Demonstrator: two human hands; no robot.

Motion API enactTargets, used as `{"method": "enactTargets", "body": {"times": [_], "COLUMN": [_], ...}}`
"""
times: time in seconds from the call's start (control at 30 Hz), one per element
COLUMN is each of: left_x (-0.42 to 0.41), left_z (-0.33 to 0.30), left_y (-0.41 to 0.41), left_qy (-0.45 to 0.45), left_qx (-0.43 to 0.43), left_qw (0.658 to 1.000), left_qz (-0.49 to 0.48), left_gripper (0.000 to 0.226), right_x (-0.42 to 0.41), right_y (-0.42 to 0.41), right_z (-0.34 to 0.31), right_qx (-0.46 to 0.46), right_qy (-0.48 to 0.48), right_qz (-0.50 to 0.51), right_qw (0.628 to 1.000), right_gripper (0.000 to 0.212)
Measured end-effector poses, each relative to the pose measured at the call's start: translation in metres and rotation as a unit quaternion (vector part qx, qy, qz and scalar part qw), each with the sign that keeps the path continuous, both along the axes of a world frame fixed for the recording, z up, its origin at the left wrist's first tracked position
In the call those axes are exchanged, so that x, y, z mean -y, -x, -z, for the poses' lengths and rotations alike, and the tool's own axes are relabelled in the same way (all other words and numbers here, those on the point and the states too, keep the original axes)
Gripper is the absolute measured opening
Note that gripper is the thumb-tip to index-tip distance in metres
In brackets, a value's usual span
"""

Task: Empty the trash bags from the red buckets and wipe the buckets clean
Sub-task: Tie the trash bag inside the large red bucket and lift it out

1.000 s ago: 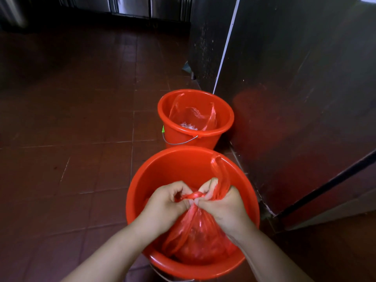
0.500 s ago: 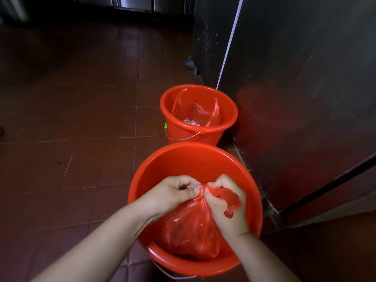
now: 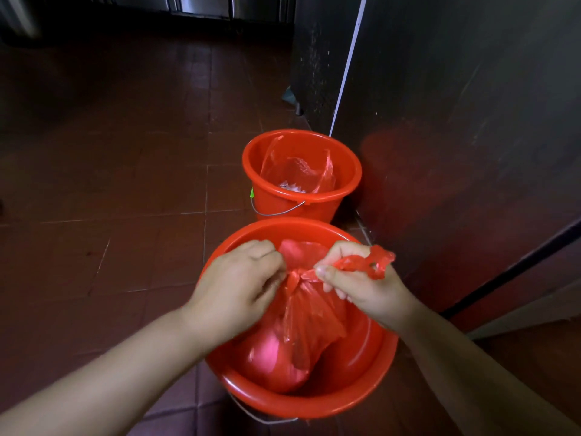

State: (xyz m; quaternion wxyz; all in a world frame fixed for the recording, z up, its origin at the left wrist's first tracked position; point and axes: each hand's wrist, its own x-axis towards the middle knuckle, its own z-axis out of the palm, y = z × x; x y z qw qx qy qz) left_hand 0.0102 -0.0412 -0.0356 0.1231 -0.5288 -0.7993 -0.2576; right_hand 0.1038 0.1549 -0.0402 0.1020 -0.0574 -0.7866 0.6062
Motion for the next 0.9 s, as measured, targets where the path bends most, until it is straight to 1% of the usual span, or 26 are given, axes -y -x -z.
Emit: {"method": "enactTargets", "body": {"times": [0.07, 0.1, 0.17, 0.23, 0.3, 0.37, 0.4, 0.43, 0.47, 0.5, 0.53, 0.57, 0.6, 0.63, 0.67, 0.7, 0.73, 0.77, 0.83, 0.9], "left_x": [0.015, 0.022, 0.029, 0.03, 0.029, 0.029, 0.029, 0.027, 0.025, 0.02, 0.016, 0.013, 0.011, 0.01, 0.01, 0.011, 0.013, 0.017, 0.029, 0.047], "left_z": [-0.003, 0.0, 0.012, 0.029, 0.042, 0.051, 0.053, 0.054, 0.055, 0.054, 0.051, 0.046, 0.038, 0.027, 0.015, 0.0, -0.016, -0.034, -0.069, -0.098], "left_y": [0.005, 0.007, 0.005, 0.001, -0.001, -0.001, -0.001, -0.002, -0.003, -0.004, -0.004, -0.006, -0.006, -0.006, -0.004, -0.002, 0.0, 0.001, 0.003, 0.003], "left_qy": [0.078, 0.119, 0.179, 0.2, 0.192, 0.163, 0.136, 0.097, 0.05, -0.002, -0.059, -0.116, -0.179, -0.236, -0.284, -0.322, -0.355, -0.384, -0.434, -0.474], "left_qx": [-0.11, -0.137, -0.139, -0.124, -0.099, -0.066, -0.022, 0.052, 0.138, 0.233, 0.329, 0.423, 0.502, 0.558, 0.592, 0.607, 0.61, 0.603, 0.568, 0.523], "left_qw": [0.991, 0.983, 0.973, 0.971, 0.976, 0.984, 0.99, 0.992, 0.986, 0.969, 0.937, 0.893, 0.84, 0.79, 0.749, 0.721, 0.703, 0.695, 0.695, 0.703], "left_qz": [0.025, 0.035, 0.048, 0.051, 0.03, -0.011, -0.034, -0.054, -0.072, -0.087, -0.096, -0.103, -0.102, -0.097, -0.09, -0.086, -0.082, -0.078, -0.075, -0.09], "left_gripper": [0.007, 0.005, 0.009, 0.007, 0.005, 0.013, 0.014, 0.011, 0.01, 0.014, 0.021, 0.025, 0.028, 0.029, 0.03, 0.031, 0.031, 0.031, 0.031, 0.031], "right_x": [-0.007, -0.009, -0.007, -0.003, -0.001, -0.003, -0.003, -0.003, -0.001, 0.002, 0.004, 0.007, 0.009, 0.011, 0.013, 0.016, 0.02, 0.025, 0.036, 0.049], "right_y": [-0.006, -0.009, -0.015, -0.017, -0.015, -0.011, -0.009, -0.007, -0.004, -0.001, 0.003, 0.007, 0.011, 0.014, 0.018, 0.021, 0.024, 0.027, 0.032, 0.036], "right_z": [0.0, 0.003, 0.016, 0.031, 0.043, 0.05, 0.053, 0.054, 0.053, 0.051, 0.048, 0.042, 0.033, 0.022, 0.01, -0.004, -0.018, -0.033, -0.058, -0.076], "right_qx": [0.013, 0.026, 0.057, 0.08, 0.091, 0.103, 0.103, 0.097, 0.087, 0.076, 0.065, 0.056, 0.045, 0.034, 0.022, 0.012, 0.004, -0.004, -0.022, -0.034], "right_qy": [0.004, 0.003, -0.009, -0.013, -0.006, 0.008, 0.02, 0.038, 0.059, 0.083, 0.109, 0.134, 0.156, 0.178, 0.199, 0.22, 0.238, 0.254, 0.276, 0.274], "right_qz": [-0.003, -0.002, -0.004, 0.005, 0.027, 0.056, 0.072, 0.088, 0.101, 0.111, 0.122, 0.132, 0.14, 0.145, 0.146, 0.144, 0.139, 0.132, 0.118, 0.104], "right_qw": [1.0, 1.0, 0.998, 0.997, 0.995, 0.993, 0.992, 0.991, 0.989, 0.987, 0.984, 0.981, 0.977, 0.973, 0.969, 0.965, 0.961, 0.958, 0.954, 0.955], "right_gripper": [0.018, 0.018, 0.018, 0.021, 0.026, 0.027, 0.028, 0.028, 0.026, 0.024, 0.021, 0.019, 0.018, 0.016, 0.015, 0.015, 0.013, 0.01, 0.006, 0.01]}}
